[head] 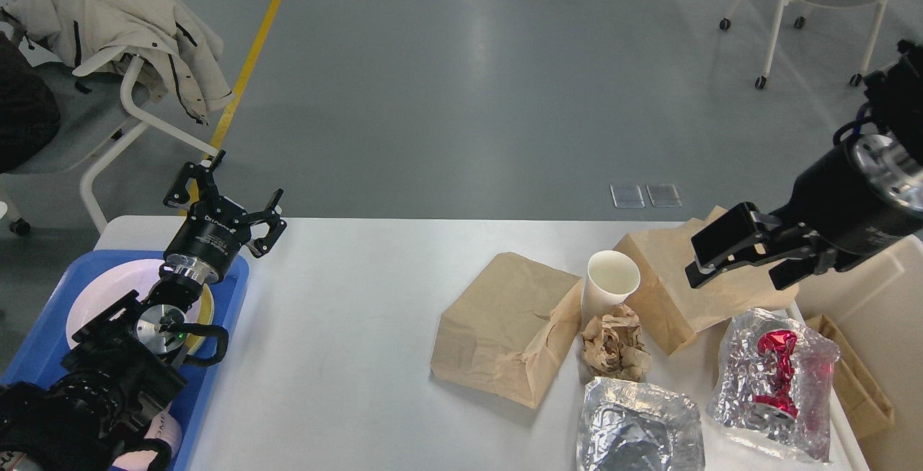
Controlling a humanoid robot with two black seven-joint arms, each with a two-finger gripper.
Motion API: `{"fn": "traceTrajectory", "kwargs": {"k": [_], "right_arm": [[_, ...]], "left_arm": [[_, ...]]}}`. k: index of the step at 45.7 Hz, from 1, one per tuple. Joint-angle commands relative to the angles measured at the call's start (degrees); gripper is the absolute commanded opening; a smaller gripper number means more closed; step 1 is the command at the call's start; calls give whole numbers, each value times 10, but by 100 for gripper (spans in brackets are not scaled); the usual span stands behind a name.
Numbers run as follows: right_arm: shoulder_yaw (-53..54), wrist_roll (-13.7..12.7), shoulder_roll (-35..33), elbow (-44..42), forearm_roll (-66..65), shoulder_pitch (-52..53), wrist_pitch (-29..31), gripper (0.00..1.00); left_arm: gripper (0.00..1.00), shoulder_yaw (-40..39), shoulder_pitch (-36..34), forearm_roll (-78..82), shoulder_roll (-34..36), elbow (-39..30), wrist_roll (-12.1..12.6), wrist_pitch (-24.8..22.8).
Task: Tidy desktop
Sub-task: 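Lower the right gripper toward the brown paper bag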
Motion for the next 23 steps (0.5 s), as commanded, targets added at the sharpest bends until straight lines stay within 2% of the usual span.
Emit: {"fn": "traceTrajectory", "kwargs": {"k": [1, 4, 6, 23], "right_arm": [[33, -122, 45, -14, 122, -110, -168, 100], [83, -174, 69, -27, 203, -162, -218, 100], [111, -189, 88, -30, 242, -190, -238, 100], [210, -194, 233, -73, 371, -281, -348, 100]], "left_arm": [[100, 0, 0, 0, 0, 0, 1, 0], [100, 0, 0, 0, 0, 0, 0, 0], [100, 0, 0, 0, 0, 0, 0, 0], [100, 0, 0, 0, -1, 0, 0, 0]]}}
